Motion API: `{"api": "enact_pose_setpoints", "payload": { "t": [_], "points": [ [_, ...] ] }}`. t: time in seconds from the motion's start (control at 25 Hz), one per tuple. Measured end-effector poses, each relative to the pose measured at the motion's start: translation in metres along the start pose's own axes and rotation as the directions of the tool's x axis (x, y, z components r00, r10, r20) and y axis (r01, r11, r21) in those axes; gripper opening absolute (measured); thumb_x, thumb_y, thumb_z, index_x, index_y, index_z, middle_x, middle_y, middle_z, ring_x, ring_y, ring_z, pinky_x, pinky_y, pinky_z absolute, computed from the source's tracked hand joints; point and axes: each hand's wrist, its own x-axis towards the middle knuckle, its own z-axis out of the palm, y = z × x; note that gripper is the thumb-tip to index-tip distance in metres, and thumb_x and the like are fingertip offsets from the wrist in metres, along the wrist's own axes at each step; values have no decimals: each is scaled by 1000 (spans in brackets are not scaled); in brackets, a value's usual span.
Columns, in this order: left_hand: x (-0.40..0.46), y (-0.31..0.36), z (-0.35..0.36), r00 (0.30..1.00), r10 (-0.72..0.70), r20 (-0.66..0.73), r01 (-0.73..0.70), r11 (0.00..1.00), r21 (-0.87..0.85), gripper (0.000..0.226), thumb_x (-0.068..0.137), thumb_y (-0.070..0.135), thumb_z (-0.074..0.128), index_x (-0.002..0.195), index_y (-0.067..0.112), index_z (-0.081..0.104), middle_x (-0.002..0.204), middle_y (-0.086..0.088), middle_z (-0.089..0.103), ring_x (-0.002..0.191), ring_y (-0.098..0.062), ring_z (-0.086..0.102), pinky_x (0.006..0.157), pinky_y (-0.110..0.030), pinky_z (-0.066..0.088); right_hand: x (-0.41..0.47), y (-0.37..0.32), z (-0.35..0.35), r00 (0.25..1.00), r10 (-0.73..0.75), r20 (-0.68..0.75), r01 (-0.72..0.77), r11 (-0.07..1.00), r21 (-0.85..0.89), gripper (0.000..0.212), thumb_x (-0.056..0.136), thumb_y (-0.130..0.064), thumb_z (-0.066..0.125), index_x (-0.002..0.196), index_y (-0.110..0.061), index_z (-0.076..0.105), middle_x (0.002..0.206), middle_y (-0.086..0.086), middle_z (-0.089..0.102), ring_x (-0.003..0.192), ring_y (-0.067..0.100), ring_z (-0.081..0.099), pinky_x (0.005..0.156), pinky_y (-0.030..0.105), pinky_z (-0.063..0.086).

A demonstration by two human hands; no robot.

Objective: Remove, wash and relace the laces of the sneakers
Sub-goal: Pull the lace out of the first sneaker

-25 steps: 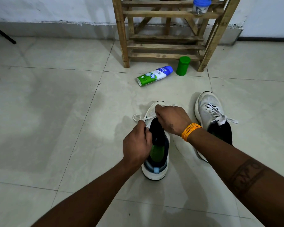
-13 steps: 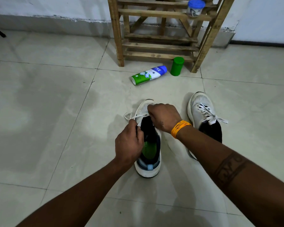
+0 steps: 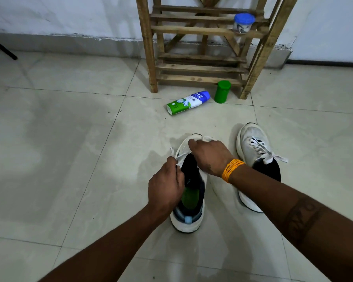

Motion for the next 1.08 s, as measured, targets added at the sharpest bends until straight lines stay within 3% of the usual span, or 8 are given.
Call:
{"api": "enact_pose_setpoints", "payload": {
  "t": [0.08, 0.2, 0.36, 0.48, 0.6, 0.72, 0.92, 1.08],
  "points": [
    [-1, 0, 0, 999, -33, 21, 33, 999, -4, 14, 99, 27, 38, 88, 19, 36, 68, 4, 40, 53, -19, 36, 53, -29, 26, 3, 13, -1, 975, 217, -45, -216, 976, 23, 26, 91, -18, 50, 115, -9, 50, 103, 13, 69, 89, 42, 68, 62, 39, 33],
    [-1, -1, 1, 998, -55, 34, 55, 998, 0, 15, 100, 21, 45, 88, 18, 36, 67, 2, 43, 52, -21, 37, 53, -29, 28, 6, 33, -5, 840, 541, -31, -531, 833, 153, 21, 91, -16, 51, 108, -5, 53, 100, 19, 70, 91, 44, 68, 64, 37, 35],
    [0, 1, 1, 997, -62, 44, 62, 998, 6, 19, 98, 17, 51, 88, 19, 34, 68, 3, 42, 53, -21, 38, 53, -30, 28, 8, 14, -11, 971, 238, -4, -233, 956, 177, 38, 91, -26, 54, 127, -13, 52, 101, 15, 71, 93, 42, 67, 65, 38, 39],
    [0, 3, 0, 997, -64, 47, 64, 998, 0, 20, 98, 17, 50, 88, 19, 32, 68, 3, 40, 54, -23, 36, 54, -31, 27, 7, 2, -3, 1000, 27, 15, -28, 989, 142, 22, 96, -30, 52, 111, -15, 56, 107, 10, 68, 96, 40, 65, 71, 42, 46],
    [-1, 3, -1, 993, -98, 62, 99, 995, -17, 18, 99, 19, 47, 87, 18, 33, 66, 1, 42, 54, -24, 38, 54, -32, 28, 7, 21, 3, 957, 277, -89, -256, 947, 194, 18, 96, -31, 50, 96, -13, 53, 100, 15, 65, 88, 43, 65, 64, 41, 40],
    [-2, 4, -1, 992, -111, 68, 112, 994, -10, 18, 100, 21, 44, 87, 17, 33, 65, 0, 43, 54, -25, 40, 54, -32, 29, 2, 57, -1, 782, 611, -124, -561, 776, 288, 18, 93, -24, 53, 96, -6, 55, 94, 21, 67, 85, 45, 65, 62, 37, 36],
    [-1, 6, -1, 994, -92, 64, 93, 996, -9, 20, 100, 19, 48, 87, 18, 33, 67, 0, 43, 54, -23, 38, 54, -31, 28, 0, 27, -12, 935, 339, -102, -298, 908, 294, 44, 89, -31, 59, 130, -16, 54, 100, 13, 70, 92, 40, 67, 67, 37, 41],
    [-1, 5, -3, 994, -96, 43, 97, 995, -16, 21, 100, 18, 49, 87, 17, 32, 65, 0, 42, 53, -23, 36, 54, -31, 26, -4, 20, -3, 943, 333, 5, -304, 854, 423, 20, 84, -27, 63, 104, -24, 67, 100, 2, 69, 98, 30, 64, 69, 33, 40]
  ]
}}
